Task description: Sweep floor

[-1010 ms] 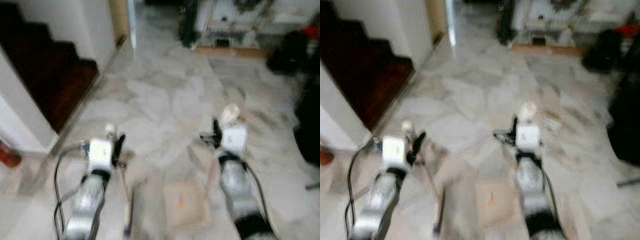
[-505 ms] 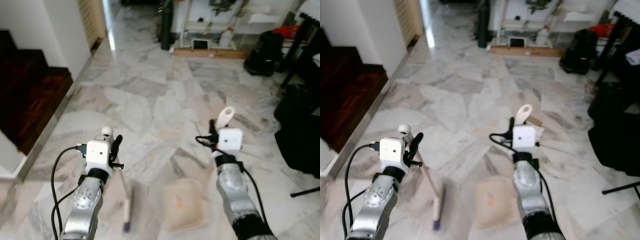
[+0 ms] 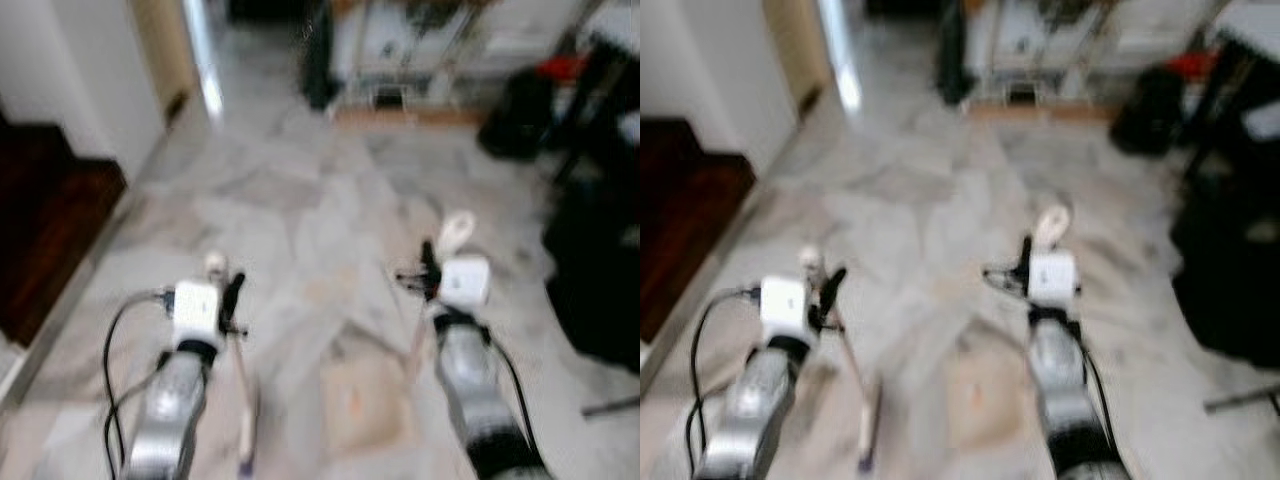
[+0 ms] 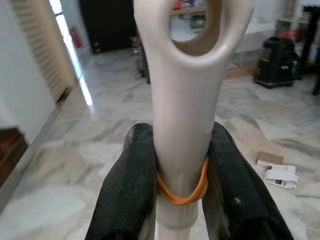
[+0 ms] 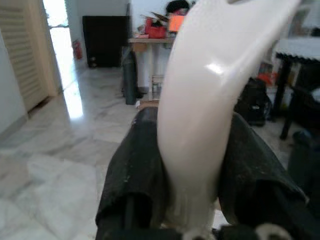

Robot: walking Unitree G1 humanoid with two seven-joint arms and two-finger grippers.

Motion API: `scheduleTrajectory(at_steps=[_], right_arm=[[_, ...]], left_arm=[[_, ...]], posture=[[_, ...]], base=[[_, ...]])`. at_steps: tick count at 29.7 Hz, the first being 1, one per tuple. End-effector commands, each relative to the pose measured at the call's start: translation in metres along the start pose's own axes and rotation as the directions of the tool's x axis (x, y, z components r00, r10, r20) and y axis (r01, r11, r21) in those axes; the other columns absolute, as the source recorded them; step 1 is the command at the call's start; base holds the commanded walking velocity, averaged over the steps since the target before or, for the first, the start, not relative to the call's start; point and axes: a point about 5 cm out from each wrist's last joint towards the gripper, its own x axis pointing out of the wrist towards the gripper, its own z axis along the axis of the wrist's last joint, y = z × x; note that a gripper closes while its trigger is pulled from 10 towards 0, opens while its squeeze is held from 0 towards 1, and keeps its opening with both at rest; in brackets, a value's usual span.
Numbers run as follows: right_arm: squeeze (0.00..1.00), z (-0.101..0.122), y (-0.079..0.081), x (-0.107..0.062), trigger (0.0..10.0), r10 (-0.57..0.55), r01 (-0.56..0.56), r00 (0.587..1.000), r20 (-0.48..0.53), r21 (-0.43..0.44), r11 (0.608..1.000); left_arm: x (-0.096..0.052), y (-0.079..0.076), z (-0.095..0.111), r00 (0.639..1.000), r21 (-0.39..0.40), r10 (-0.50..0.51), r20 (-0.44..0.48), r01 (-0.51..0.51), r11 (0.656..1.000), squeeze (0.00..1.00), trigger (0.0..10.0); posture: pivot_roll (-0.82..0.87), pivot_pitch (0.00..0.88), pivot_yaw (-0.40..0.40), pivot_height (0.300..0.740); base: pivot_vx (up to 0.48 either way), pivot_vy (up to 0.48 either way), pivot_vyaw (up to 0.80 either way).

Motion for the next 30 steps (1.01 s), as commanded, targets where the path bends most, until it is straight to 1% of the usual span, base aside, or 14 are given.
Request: scheduleTrajectory(at_steps=[1,13,16,19,20,21,23,24,27,30], right_arm=[[0.00,0.009,-0.008,0.004,10.0,-0.014,0.015,0.999,0.050,-0.019,1.000],[0.00,0.007,-0.009,0.001,10.0,-0.005,0.006,0.999,0.042,-0.024,1.000],[0.00,0.008,-0.012,-0.001,10.0,-0.007,0.008,0.999,0.047,-0.027,1.000],[0.00,0.006,-0.019,-0.010,10.0,-0.019,0.021,0.999,0.045,-0.043,0.999],[0.00,0.006,-0.019,-0.010,10.0,-0.019,0.021,0.999,0.045,-0.043,0.999],[0.00,0.005,-0.023,-0.015,10.0,-0.025,0.027,0.999,0.043,-0.051,0.998],[0.00,0.005,-0.024,-0.017,10.0,-0.026,0.028,0.999,0.042,-0.054,0.998],[0.00,0.005,-0.026,-0.021,10.0,-0.025,0.028,0.999,0.040,-0.055,0.998],[0.00,0.002,-0.027,-0.025,10.0,-0.028,0.030,0.999,0.026,-0.056,0.998],[0.00,0.002,-0.027,-0.025,10.0,-0.031,0.032,0.999,0.019,-0.053,0.998]], left_arm=[[0.003,-0.003,0.009,0.999,-0.007,-0.005,0.053,0.006,1.000,0.00,10.0],[0.004,-0.005,0.008,0.998,-0.010,-0.009,0.062,0.009,1.000,0.00,10.0],[0.003,-0.005,0.008,0.998,-0.010,-0.009,0.063,0.010,1.000,0.00,10.0],[0.002,-0.004,0.008,0.998,-0.010,-0.010,0.062,0.011,1.000,0.00,10.0],[0.002,-0.004,0.008,0.998,-0.010,-0.010,0.062,0.011,1.000,0.00,10.0],[0.002,-0.004,0.007,0.998,-0.009,-0.013,0.061,0.013,1.000,0.00,10.0],[0.001,-0.004,0.007,0.998,-0.008,-0.014,0.061,0.014,1.000,0.00,10.0],[0.001,-0.004,0.007,0.998,-0.008,-0.016,0.060,0.017,1.000,0.00,10.0],[0.002,-0.008,0.007,0.998,-0.010,-0.024,0.059,0.025,1.000,0.00,10.0],[0.003,-0.009,0.007,0.998,-0.011,-0.026,0.061,0.027,1.000,0.00,10.0]], posture=[[0.11,0.000,0.037,0.740],[0.10,0.000,0.031,0.740],[0.10,0.000,0.031,0.740],[0.09,0.000,0.033,0.740],[0.09,0.000,0.033,0.740],[0.09,0.000,0.034,0.740],[0.09,0.000,0.034,0.740],[0.09,0.000,0.037,0.740],[0.09,0.000,0.038,0.740],[0.09,0.000,0.039,0.740]], base=[[0.386,0.000,0.00],[0.383,0.000,0.00],[0.381,0.000,0.00],[0.380,0.000,0.00],[0.379,0.000,0.00],[0.379,0.000,0.00],[0.375,0.000,0.00],[0.371,0.000,0.00],[0.375,0.000,0.00],[0.375,0.000,0.00]])
